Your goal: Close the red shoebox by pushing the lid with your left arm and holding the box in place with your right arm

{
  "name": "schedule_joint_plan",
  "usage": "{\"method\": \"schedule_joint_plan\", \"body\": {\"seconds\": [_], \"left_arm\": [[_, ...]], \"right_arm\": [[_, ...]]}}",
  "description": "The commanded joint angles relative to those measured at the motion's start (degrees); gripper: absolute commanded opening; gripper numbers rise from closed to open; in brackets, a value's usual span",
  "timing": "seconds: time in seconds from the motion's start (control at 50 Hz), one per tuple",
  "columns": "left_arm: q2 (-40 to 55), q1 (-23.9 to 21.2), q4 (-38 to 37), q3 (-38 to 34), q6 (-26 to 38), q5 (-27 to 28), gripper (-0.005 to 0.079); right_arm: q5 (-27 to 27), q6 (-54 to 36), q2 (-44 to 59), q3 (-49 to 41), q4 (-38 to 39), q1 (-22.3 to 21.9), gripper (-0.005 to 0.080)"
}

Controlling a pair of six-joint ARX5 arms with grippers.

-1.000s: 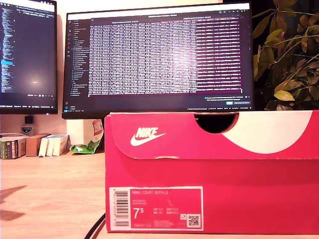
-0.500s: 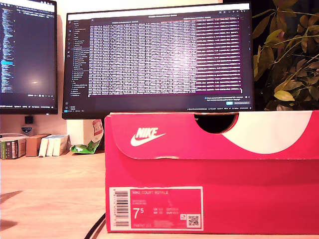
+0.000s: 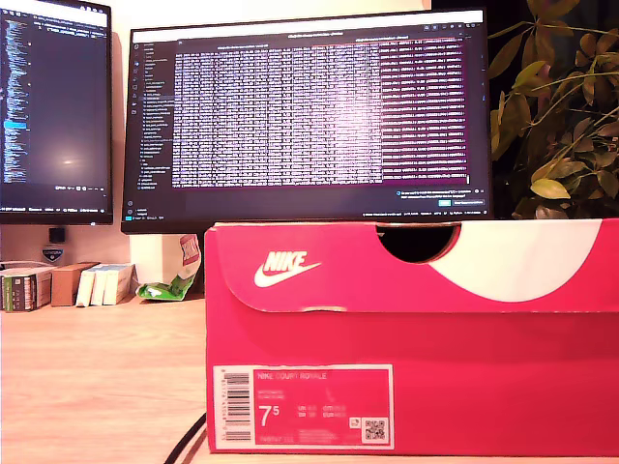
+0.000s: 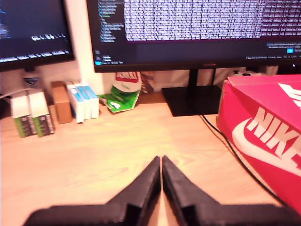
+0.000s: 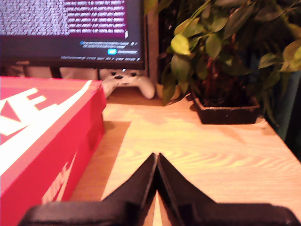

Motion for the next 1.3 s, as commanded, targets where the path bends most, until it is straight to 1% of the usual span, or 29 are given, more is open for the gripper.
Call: {"method": "schedule_joint_plan", "body": {"seconds": [0.0, 0.14, 0.24, 0.38, 0.52, 1.16, 1.28], "left_arm": [[-0.68, -0.04, 0.02, -2.03, -0.04, 0.00, -0.0019], [-0.72, -0.13, -0.50, -3.28, -1.31, 0.04, -0.0019], [-0.72, -0.20, -1.07, -3.93, -2.01, 0.17, -0.0019], [-0.72, -0.22, -1.95, -3.98, -2.60, 0.24, -0.0019], [-0.72, -0.22, -4.66, -4.61, -2.60, -0.15, -0.0019], [-0.72, -0.17, -4.83, -4.61, -3.02, -0.48, -0.0016], [-0.72, -0.15, -4.83, -4.61, -3.02, -0.48, -0.0016]], "right_arm": [[-0.50, 0.11, -0.37, -1.75, 0.57, 0.50, -0.0012], [-0.98, 0.20, -0.37, -3.87, -0.22, 0.66, -0.0012], [-1.31, 0.94, -0.37, -3.96, 1.16, 0.70, -0.0012], [-1.25, 1.44, -0.37, -3.96, 0.39, 0.72, -0.0012], [-0.94, 1.97, -0.37, -3.93, 0.55, 0.70, -0.0012], [-0.90, 1.97, -0.37, -3.93, 0.59, 0.70, -0.0012], [-0.94, 1.97, -0.37, -3.93, 0.63, -0.52, -0.0012]]}}
